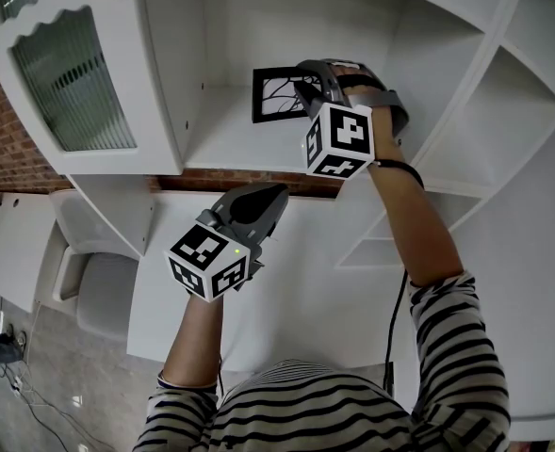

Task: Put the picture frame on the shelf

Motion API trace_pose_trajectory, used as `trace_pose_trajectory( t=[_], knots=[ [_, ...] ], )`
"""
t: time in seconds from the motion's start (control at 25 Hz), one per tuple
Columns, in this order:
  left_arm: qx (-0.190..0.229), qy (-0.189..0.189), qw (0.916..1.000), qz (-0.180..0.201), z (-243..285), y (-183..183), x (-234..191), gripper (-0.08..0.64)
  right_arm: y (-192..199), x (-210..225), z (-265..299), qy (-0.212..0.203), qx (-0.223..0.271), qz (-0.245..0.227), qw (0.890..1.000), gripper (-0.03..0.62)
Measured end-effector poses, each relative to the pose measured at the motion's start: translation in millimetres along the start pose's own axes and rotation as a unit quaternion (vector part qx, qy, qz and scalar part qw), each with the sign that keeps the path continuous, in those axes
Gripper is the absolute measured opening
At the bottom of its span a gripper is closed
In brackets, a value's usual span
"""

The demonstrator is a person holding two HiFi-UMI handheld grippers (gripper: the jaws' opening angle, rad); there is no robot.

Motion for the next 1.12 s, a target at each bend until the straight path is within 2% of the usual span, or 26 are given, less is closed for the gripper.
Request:
trace_pose_trajectory(
  t=[0.6, 1.12],
  knots=[
    [-0.001, 0.000, 1.0000, 0.005, -2, -3, 10, 0.006, 9, -2, -19, 0.011, 0.012, 0.029, 0.999, 0.092],
    [-0.007, -0.003, 0.9999, 0.015, -7, 0, 25, 0.006, 20, -18, -49, 0.007, 0.031, 0.078, 0.996, 0.077]
  ],
)
Point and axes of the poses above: the fingertips, and each gripper's own axes: z forward along the fingers, x to its right, y out of its underside, the point moved 9 cm from there along -z, backward along the fingers, and after that the axes turned 11 degrees about -x, right-handed, at the moved point
